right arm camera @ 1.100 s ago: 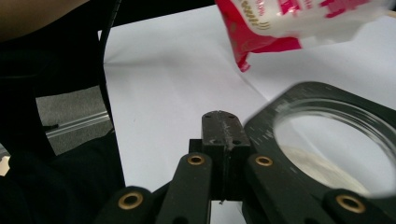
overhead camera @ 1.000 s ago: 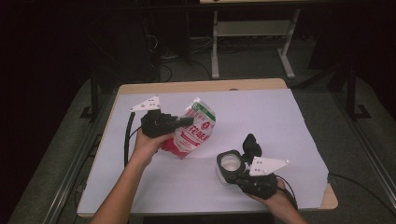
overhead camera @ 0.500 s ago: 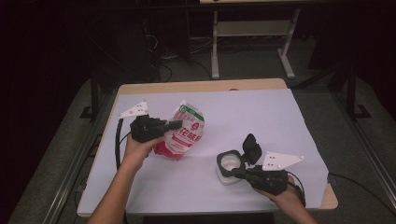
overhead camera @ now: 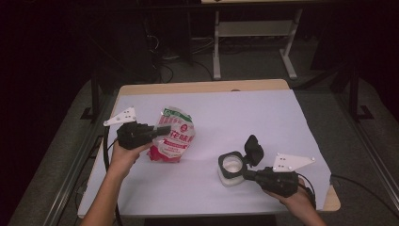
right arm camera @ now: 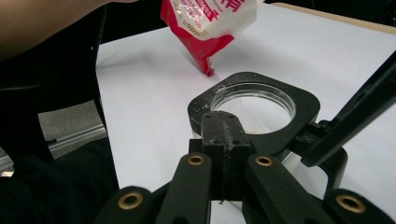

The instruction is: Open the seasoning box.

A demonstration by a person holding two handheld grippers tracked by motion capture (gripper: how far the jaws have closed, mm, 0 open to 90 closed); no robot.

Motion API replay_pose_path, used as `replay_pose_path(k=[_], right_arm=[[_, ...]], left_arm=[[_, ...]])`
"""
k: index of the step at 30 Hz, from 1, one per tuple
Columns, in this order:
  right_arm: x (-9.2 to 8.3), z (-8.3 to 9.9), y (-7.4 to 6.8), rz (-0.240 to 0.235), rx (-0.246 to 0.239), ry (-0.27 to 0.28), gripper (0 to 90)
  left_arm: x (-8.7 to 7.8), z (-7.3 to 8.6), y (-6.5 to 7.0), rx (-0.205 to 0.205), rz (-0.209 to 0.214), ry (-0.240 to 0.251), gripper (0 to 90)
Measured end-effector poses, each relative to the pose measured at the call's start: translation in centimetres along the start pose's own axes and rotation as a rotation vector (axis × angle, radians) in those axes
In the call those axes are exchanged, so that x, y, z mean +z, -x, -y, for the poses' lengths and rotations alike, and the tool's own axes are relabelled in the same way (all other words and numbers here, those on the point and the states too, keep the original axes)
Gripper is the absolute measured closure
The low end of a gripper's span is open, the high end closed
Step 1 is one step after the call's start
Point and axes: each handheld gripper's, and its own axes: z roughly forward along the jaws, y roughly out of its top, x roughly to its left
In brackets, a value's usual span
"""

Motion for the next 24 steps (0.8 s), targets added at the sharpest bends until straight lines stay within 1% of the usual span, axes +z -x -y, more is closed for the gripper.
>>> replay_pose_path(k=[1, 5, 8, 9, 13, 14, 16, 19, 20, 22, 24], right_arm=[[0.0, 0.0, 0.0, -0.001, -0.003, -0.001, 90.0], [0.0, 0.2, 0.0, -0.004, -0.005, -0.012, 90.0], [-0.1, 0.5, 0.0, -0.002, -0.001, -0.020, 90.0], [-0.2, 0.5, 0.0, 0.001, -0.004, -0.023, 90.0], [-0.6, 1.0, 0.1, 0.011, 0.009, -0.031, 90.0], [-0.7, 1.2, 0.2, 0.014, 0.013, -0.031, 90.0], [-0.9, 1.3, 0.3, 0.020, 0.017, -0.034, 90.0], [-1.1, 1.6, 0.5, 0.031, 0.024, -0.034, 90.0], [-1.2, 1.7, 0.6, 0.034, 0.027, -0.035, 90.0], [-1.3, 1.8, 0.7, 0.038, 0.030, -0.033, 90.0], [-1.5, 1.8, 0.9, 0.044, 0.026, -0.035, 90.0]], left_arm=[[-0.1, 0.0, 0.1, 0.005, -0.007, -0.005, 89.8], [-0.8, 0.3, 0.3, 0.023, -0.033, -0.055, 89.8], [-1.3, 0.9, 0.4, 0.032, -0.064, -0.096, 89.8], [-1.5, 1.2, 0.4, 0.030, -0.077, -0.111, 89.8], [-2.1, 2.4, 0.2, 0.017, -0.115, -0.156, 89.8], [-2.2, 2.9, 0.2, 0.008, -0.119, -0.165, 89.8], [-2.4, 3.8, 0.2, 0.003, -0.129, -0.190, 89.8], [-2.9, 5.0, 0.1, -0.020, -0.135, -0.180, 89.8], [-3.2, 5.3, 0.0, -0.022, -0.133, -0.178, 89.8], [-3.6, 5.9, 0.0, -0.040, -0.129, -0.162, 89.8], [-3.9, 6.3, 0.2, -0.036, -0.123, -0.149, 89.7]])
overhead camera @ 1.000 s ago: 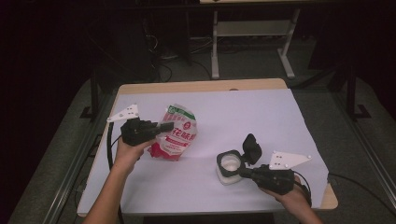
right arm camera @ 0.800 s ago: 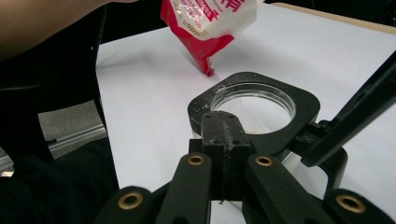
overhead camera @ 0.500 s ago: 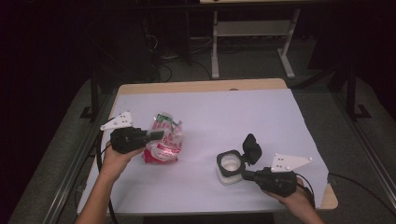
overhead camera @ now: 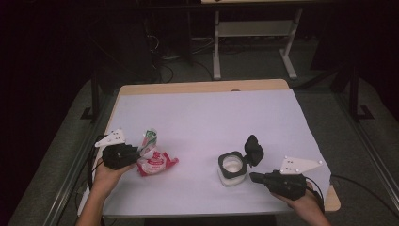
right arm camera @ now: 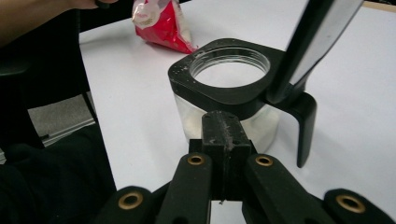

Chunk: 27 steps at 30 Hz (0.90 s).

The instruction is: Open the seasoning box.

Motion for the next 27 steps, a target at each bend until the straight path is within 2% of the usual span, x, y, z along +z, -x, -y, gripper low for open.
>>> replay_pose_path(k=[4, 11, 14, 19, 23, 27], right_arm=[[-0.7, 0.2, 0.6, 0.026, 0.013, 0.008, 90.0], [-2.3, 0.4, 2.4, 0.109, 0.035, 0.038, 90.0], [-2.3, 0.4, 2.9, 0.122, 0.049, 0.040, 90.0], [-2.0, 0.3, 3.1, 0.132, 0.048, 0.035, 90.0], [-1.9, 0.2, 3.2, 0.134, 0.050, 0.039, 90.0], [-2.0, 0.2, 3.4, 0.142, 0.054, 0.042, 90.0]], left_arm=[[-0.3, 0.7, 0.4, -0.007, 0.004, 0.029, 89.5], [-1.3, 1.4, 1.3, 0.002, 0.014, 0.028, 87.4], [-1.5, 1.5, 1.6, 0.009, 0.016, 0.024, 85.0], [-1.9, 1.8, 1.9, 0.007, 0.018, 0.032, 72.5], [-2.3, 1.9, 2.1, 0.002, 0.018, 0.023, 54.0], [-2.8, 2.1, 2.3, 0.004, 0.035, 0.034, 44.0]])
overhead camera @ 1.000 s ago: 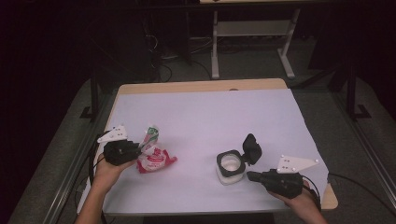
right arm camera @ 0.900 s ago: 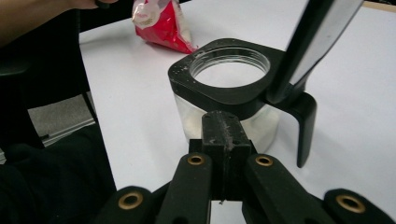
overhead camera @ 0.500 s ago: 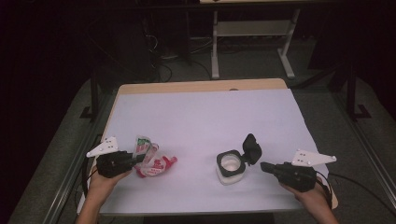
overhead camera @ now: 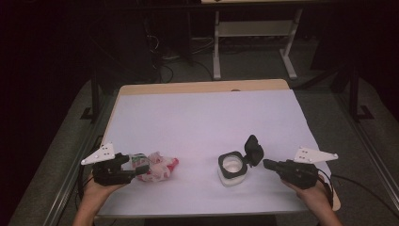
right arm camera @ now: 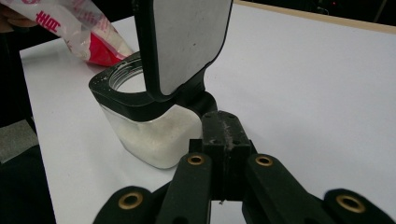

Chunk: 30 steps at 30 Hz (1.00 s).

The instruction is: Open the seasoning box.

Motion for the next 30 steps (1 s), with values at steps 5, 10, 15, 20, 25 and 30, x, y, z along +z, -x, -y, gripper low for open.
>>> replay_pose_path(k=[5, 10, 15, 20, 25, 30], right_arm=[[0.1, 0.0, 0.1, 0.006, -0.008, -0.001, 90.0], [0.1, 0.0, 0.2, 0.009, -0.008, -0.002, 90.0], [0.2, 0.0, 0.2, 0.011, -0.008, -0.005, 90.0], [0.2, 0.0, 0.2, 0.011, -0.009, -0.008, 90.0], [0.4, -0.1, 0.2, 0.013, -0.002, -0.016, 90.0], [0.5, -0.1, 0.2, 0.019, 0.002, -0.021, 90.0]], left_arm=[[-0.9, 0.1, 0.4, 0.013, -0.007, 0.014, 35.1], [-1.6, 0.4, 0.6, 0.022, -0.034, 0.007, 32.6], [-2.6, 0.9, 0.6, 0.021, -0.069, -0.001, 32.0], [-3.5, 1.4, 0.6, 0.013, -0.098, 0.001, 31.8], [-4.3, 1.8, 0.3, 0.006, -0.128, -0.002, 31.7], [-4.9, 2.1, 0.0, -0.007, -0.146, 0.013, 31.7]])
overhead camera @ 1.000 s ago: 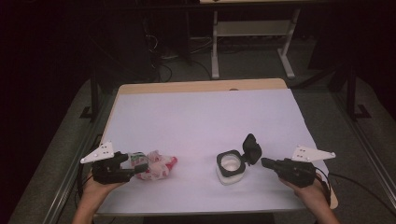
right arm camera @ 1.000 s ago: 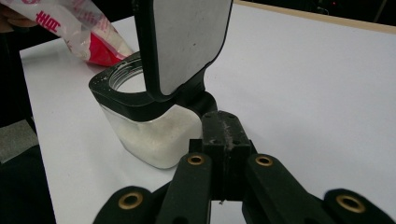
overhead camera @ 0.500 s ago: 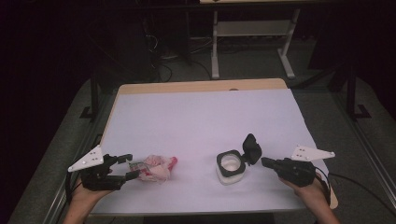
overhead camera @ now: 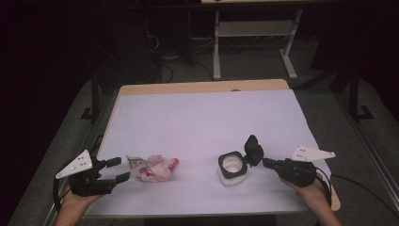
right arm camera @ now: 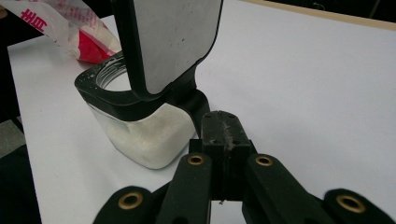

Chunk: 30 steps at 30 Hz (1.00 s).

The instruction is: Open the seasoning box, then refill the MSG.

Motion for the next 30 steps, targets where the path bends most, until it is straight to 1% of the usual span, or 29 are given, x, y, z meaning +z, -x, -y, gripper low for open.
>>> replay_pose_path(k=[1, 3, 6, 11, 12, 14, 15, 16, 18, 19, 20, 21, 23, 24, 27, 28, 29, 30], right_arm=[[0.0, 0.0, 0.0, 0.000, -0.001, 0.001, 90.0], [0.1, -0.1, 0.0, 0.002, -0.002, -0.001, 90.0], [0.1, -0.1, 0.0, 0.004, -0.005, -0.001, 90.0], [0.3, -0.3, 0.0, 0.006, -0.001, 0.000, 90.0], [0.3, -0.3, 0.0, 0.008, -0.004, 0.002, 90.0], [0.4, -0.5, 0.1, 0.011, -0.004, 0.005, 90.0], [0.4, -0.6, 0.1, 0.012, -0.005, 0.006, 90.0], [0.5, -0.6, 0.1, 0.014, -0.003, 0.008, 90.0], [0.7, -0.8, 0.2, 0.010, 0.000, 0.011, 90.0], [0.7, -0.9, 0.2, 0.014, -0.003, 0.011, 90.0], [0.8, -1.0, 0.2, 0.015, -0.004, 0.013, 90.0], [0.8, -1.2, 0.2, 0.014, 0.002, 0.014, 90.0], [0.8, -1.6, 0.2, 0.015, 0.003, 0.021, 90.0], [0.8, -1.6, 0.2, 0.015, 0.003, 0.021, 90.0], [0.7, -2.2, 0.2, 0.014, 0.003, 0.032, 90.0], [0.6, -2.4, 0.3, 0.014, 0.009, 0.038, 90.0], [0.6, -2.6, 0.3, 0.014, 0.012, 0.041, 90.0], [0.5, -2.7, 0.4, 0.012, 0.016, 0.044, 90.0]], left_arm=[[-0.2, 0.0, -0.1, 0.004, -0.004, -0.003, 31.7], [-0.4, 0.1, -0.3, -0.006, -0.013, 0.009, 31.7], [-0.5, 0.3, -0.5, -0.011, -0.035, 0.011, 31.7], [0.4, 0.7, -1.2, -0.025, -0.095, 0.005, 31.7], [0.5, 0.7, -1.4, -0.021, -0.107, -0.006, 31.6], [0.8, 0.8, -1.7, -0.020, -0.134, -0.012, 29.7], [1.0, 0.9, -1.7, -0.031, -0.139, -0.004, 29.3], [1.0, 0.9, -1.9, -0.024, -0.145, -0.014, 28.9], [1.2, 1.0, -1.9, -0.022, -0.161, -0.018, 28.0], [1.3, 1.0, -1.9, -0.029, -0.169, -0.025, 27.8], [1.4, 1.1, -2.1, -0.026, -0.175, -0.027, 27.3], [1.6, 1.1, -2.1, -0.036, -0.187, -0.034, 26.3], [1.9, 1.1, -2.3, -0.034, -0.197, -0.050, 25.3], [1.9, 1.1, -2.3, -0.034, -0.197, -0.050, 24.8], [2.3, 1.1, -2.5, -0.032, -0.216, -0.066, 23.8], [2.3, 1.1, -2.5, -0.033, -0.220, -0.068, 23.8], [2.4, 1.2, -2.5, -0.042, -0.221, -0.060, 23.8], [2.5, 1.2, -2.6, -0.040, -0.223, -0.065, 23.7]])
